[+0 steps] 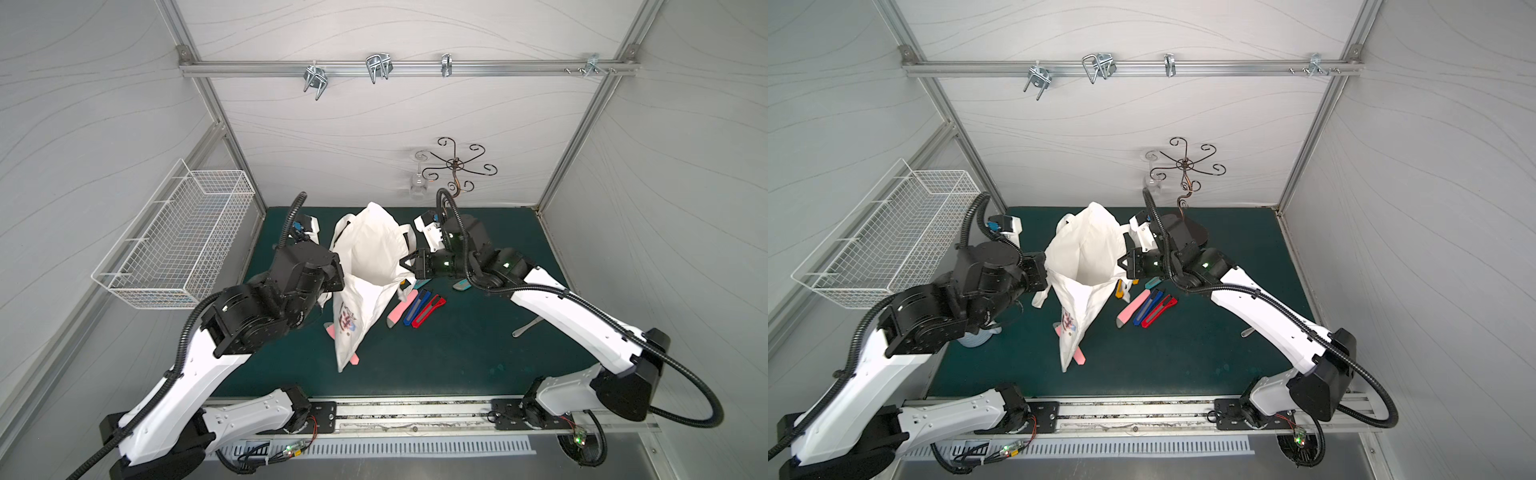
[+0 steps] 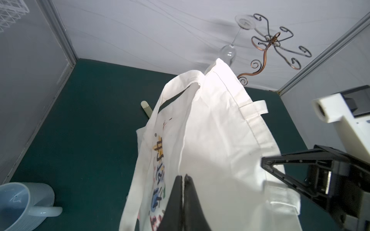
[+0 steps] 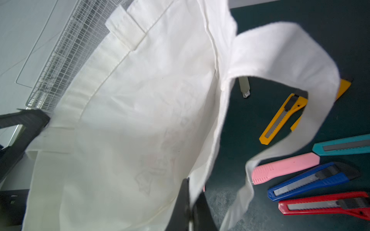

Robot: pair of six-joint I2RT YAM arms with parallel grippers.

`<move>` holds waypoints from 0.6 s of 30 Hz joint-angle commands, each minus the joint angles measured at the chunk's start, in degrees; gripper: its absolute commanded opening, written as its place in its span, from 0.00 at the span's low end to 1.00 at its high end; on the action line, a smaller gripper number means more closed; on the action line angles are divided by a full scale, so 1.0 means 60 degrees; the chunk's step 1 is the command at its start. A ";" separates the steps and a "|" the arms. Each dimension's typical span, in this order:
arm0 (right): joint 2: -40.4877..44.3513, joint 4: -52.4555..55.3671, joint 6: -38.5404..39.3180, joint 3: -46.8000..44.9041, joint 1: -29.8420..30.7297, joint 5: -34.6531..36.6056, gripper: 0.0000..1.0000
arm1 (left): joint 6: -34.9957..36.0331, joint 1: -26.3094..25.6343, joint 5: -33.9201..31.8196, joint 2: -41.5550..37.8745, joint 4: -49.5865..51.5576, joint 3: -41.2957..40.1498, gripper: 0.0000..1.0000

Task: Place the art knife into the pouch
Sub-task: Open the pouch at the center of the board.

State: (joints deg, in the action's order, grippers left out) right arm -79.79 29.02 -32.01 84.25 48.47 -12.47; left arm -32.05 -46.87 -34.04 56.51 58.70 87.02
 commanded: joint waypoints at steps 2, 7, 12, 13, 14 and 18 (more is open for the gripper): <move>0.0333 0.1731 0.0825 0.0560 -0.0050 0.0101 0.00 | 0.0166 0.0037 -0.0619 -0.0374 0.0098 -0.0284 0.00; 0.0367 0.2216 0.1154 0.0813 -0.0150 0.0096 0.00 | -0.0124 0.0111 -0.0495 -0.0719 -0.0199 -0.1189 0.00; 0.0280 0.2397 0.1297 0.0597 -0.0148 0.0124 0.00 | -0.0434 0.0361 -0.0089 -0.0920 -0.0758 -0.2397 0.00; 0.0260 0.2452 0.1350 0.0591 -0.0144 0.0179 0.00 | -0.0471 0.0517 0.0068 -0.0913 -0.0869 -0.2575 0.00; 0.0194 0.2543 0.1444 0.0628 -0.0135 0.0267 0.00 | -0.0500 0.0665 0.0277 -0.0895 -0.0960 -0.2692 0.00; 0.0074 0.2867 0.1710 0.0703 -0.0135 0.0571 0.00 | -0.0403 0.1365 0.1098 -0.0821 -0.1428 -0.2974 0.15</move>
State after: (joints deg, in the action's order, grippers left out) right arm -78.72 42.70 -24.25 87.90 47.90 -10.74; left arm -34.20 -40.88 -30.28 51.94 54.37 68.93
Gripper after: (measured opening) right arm 0.058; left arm 0.131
